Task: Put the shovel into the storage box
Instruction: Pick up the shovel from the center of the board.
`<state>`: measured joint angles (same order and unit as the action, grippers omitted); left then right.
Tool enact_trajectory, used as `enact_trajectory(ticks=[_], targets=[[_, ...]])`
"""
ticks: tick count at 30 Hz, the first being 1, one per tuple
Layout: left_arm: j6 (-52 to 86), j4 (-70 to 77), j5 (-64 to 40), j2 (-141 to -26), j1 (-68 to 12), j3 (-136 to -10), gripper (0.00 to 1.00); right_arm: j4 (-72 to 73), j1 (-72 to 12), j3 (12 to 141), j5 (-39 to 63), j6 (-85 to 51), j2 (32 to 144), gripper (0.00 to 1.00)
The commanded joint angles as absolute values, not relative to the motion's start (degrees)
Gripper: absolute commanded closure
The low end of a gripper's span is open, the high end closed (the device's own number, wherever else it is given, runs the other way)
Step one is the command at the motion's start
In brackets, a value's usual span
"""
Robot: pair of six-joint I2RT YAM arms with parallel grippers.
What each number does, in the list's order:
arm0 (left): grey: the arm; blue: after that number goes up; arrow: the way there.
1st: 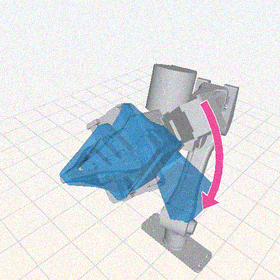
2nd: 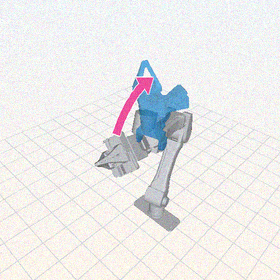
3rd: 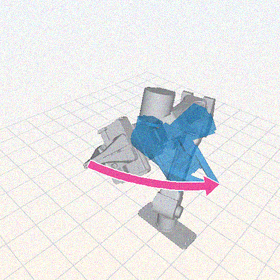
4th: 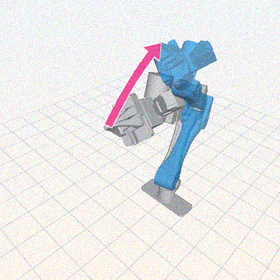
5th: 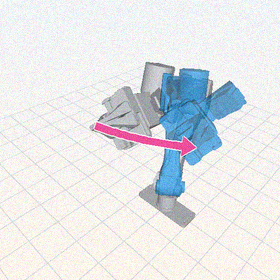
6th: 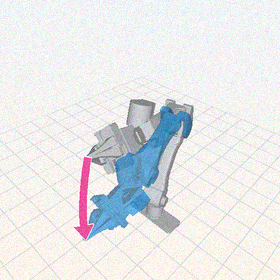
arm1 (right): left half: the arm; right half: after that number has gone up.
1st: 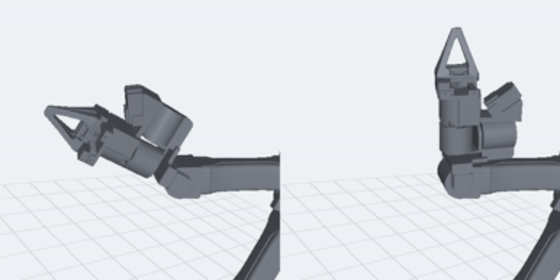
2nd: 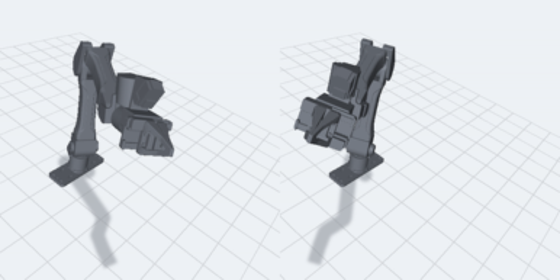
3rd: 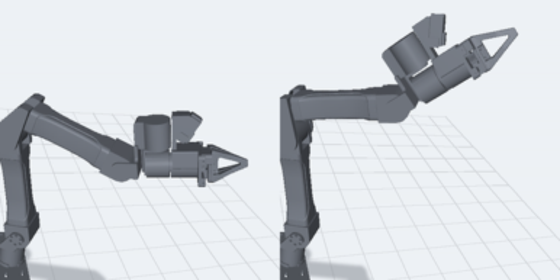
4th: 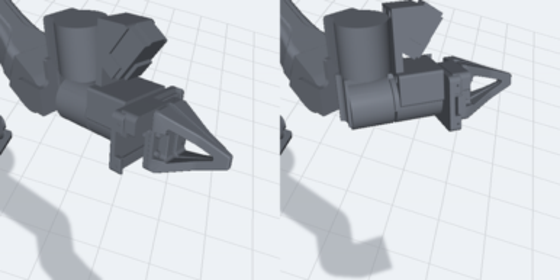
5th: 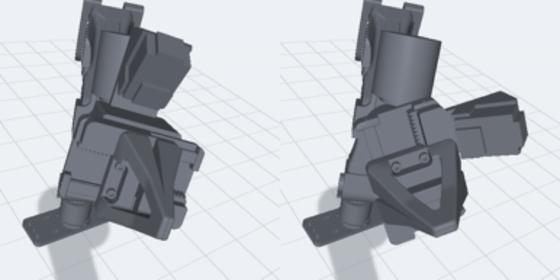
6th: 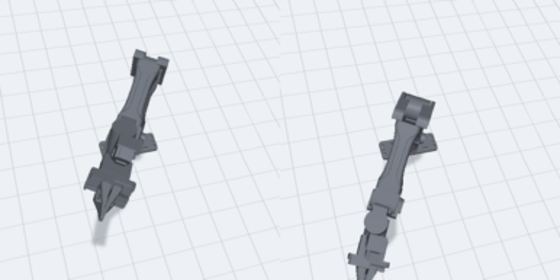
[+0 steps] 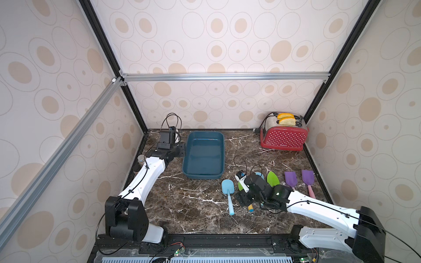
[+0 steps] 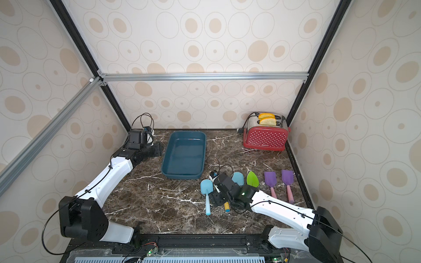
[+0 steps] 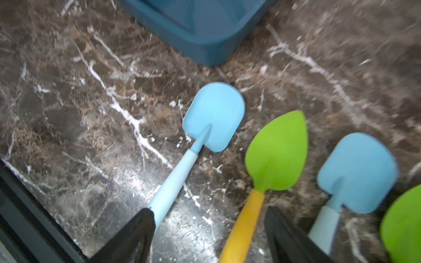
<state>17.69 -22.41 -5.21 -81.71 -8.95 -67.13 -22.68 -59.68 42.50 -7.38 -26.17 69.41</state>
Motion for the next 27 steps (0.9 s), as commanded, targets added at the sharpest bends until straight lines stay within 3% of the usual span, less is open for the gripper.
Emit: enact_trajectory(ticks=[1,9,19,24,27], targets=[[19.6,-20.3,-5.1,-80.8,-9.4,-65.2,0.46,-21.5,-62.2,41.3,-7.6,-31.5,74.3,0.17],[20.5,-18.8,-5.7,-79.3,-9.5,-63.6,0.44,-17.3,-65.0,42.4,-6.5,-32.5,81.2,0.19],[20.2,-18.2,-5.6,-78.8,-9.5,-62.1,0.43,-17.1,-65.1,46.0,-4.9,-31.6,89.7,0.33],[19.9,-18.2,-5.2,-79.7,-9.5,-62.3,0.43,-20.4,-65.2,46.4,-7.0,-31.9,89.5,0.46],[20.0,-18.1,-5.6,-80.2,-9.6,-62.5,0.43,-22.8,-65.2,45.6,-7.2,-32.0,88.6,0.61]])
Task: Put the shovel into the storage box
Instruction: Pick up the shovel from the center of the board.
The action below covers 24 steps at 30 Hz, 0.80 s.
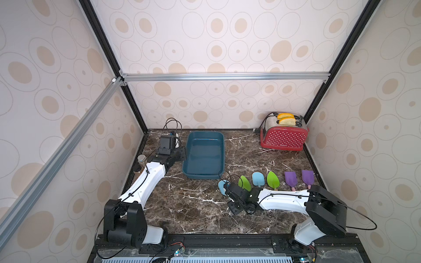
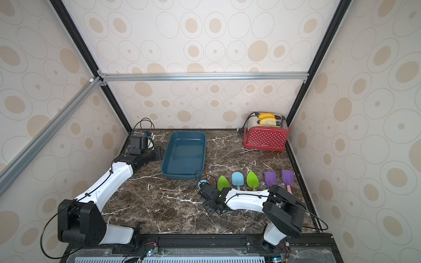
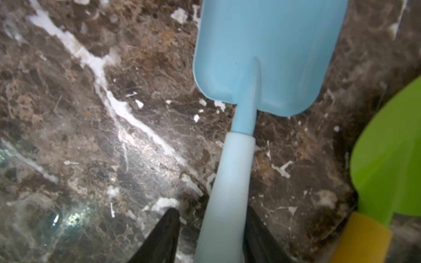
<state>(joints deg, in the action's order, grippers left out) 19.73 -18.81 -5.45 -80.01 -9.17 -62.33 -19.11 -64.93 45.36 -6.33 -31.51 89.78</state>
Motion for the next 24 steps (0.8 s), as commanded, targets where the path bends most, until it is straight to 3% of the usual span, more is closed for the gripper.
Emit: enact_trajectory(ticks=[1,8,16,24], targets=[[20.1,-18.0,-5.8,-80.3,-9.6,-62.5,0.43,-23.6,-65.3,45.2,-7.1,-32.0,88.1,0.66],[21.9,-15.9,-12.0,-79.8,-9.9,-61.2,0.4,-28.8,-67.8,43.9,-8.7,-30.6,82.6,0.85],[28.5,-6.4,-24.2,-78.9,-15.1,-56.0,0.37,-32.8,-68.7,49.6,-14.7,-24.9,74.0,0.88],[37.4,2.1,-28.8,-73.6,-17.8,-50.4,0.37,-31.8,-68.0,57.1,-26.9,-16.5,75.0,0.89]])
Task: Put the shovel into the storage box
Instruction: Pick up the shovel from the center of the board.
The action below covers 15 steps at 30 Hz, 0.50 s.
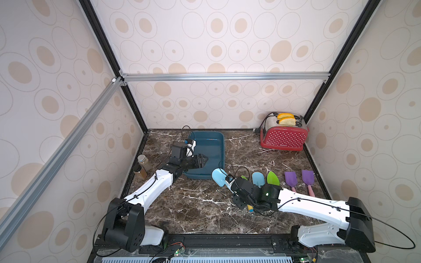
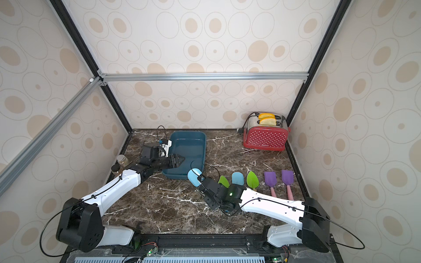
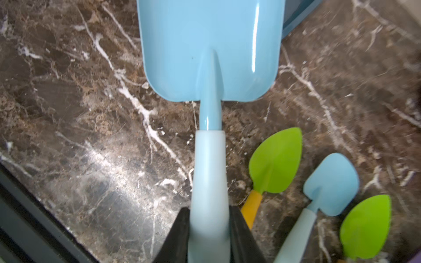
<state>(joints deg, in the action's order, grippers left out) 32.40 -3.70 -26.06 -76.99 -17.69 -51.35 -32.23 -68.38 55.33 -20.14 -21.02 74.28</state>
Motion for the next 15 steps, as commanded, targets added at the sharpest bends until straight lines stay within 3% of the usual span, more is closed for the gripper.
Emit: enact_trajectory(ticks=[1,8,15], targets=[[38.6,2.9,-28.8,-72.5,-17.8,-49.8,0.38,-31.2,-67.2,57.7,-27.0,-15.7,75.6,0.9],[44.5,8.5,-28.3,-66.0,-17.8,-45.7,0.39,-26.2,-62.6,60.4,-25.0,-11.5,78.9,0.92],[47.8,14.6,-30.5,-69.9,-17.8,-43.5,0.45,-24.3,-61.1,64.6,-22.4,-8.5,82.6,0.93]])
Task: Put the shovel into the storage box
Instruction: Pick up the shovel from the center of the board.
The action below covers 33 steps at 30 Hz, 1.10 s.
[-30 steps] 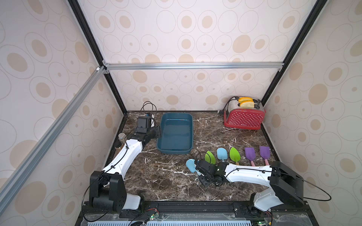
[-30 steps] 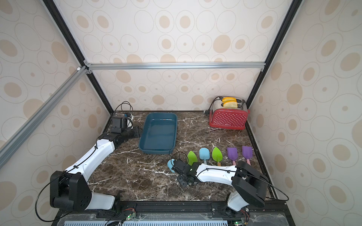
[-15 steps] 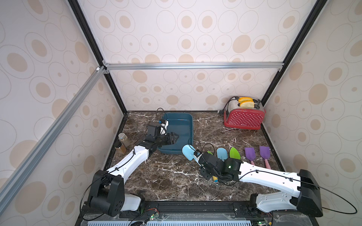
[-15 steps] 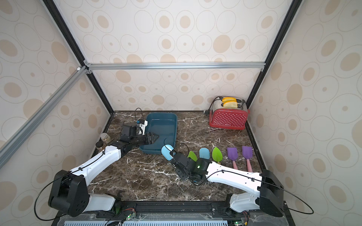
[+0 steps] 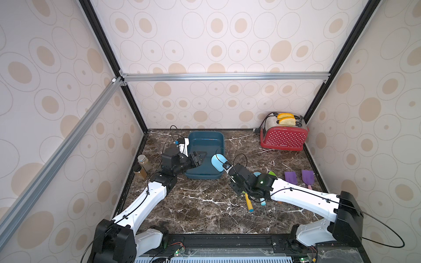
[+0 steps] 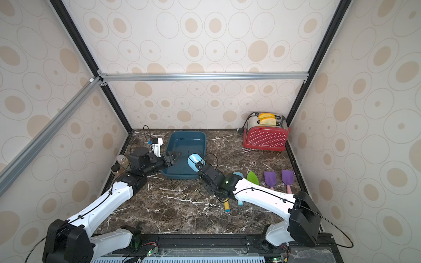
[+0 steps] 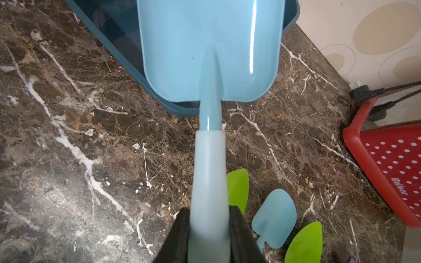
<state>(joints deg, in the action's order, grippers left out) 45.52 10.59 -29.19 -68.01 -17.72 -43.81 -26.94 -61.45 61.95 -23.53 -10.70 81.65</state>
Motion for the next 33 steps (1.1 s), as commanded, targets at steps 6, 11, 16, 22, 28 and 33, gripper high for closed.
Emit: enact_trajectory(ticks=[6,11,16,22,28,33], targets=[[49.7,19.1,-32.3,-73.4,-18.0,-43.4,0.49,-23.6,-61.2,68.2,-20.3,-7.1,85.6,0.93],[49.6,19.2,-32.5,-73.5,-18.2,-43.5,0.54,-22.6,-61.1,69.7,-19.5,-6.4,87.3,0.93],[49.3,18.6,-32.3,-73.8,-18.3,-43.5,0.75,-22.2,-61.1,70.4,-18.5,-6.4,88.1,0.93],[49.4,18.6,-32.5,-75.3,-18.4,-43.7,1.0,-21.6,-61.1,70.2,-18.6,-6.2,88.0,0.92],[47.5,16.6,-31.1,-76.8,-18.4,-45.6,1.0,-21.1,-61.1,69.5,-20.3,-6.0,86.4,0.48],[41.7,10.1,-28.8,-80.5,-18.5,-53.4,1.0,-19.9,-61.2,66.4,-23.2,-5.8,78.7,0.33]])
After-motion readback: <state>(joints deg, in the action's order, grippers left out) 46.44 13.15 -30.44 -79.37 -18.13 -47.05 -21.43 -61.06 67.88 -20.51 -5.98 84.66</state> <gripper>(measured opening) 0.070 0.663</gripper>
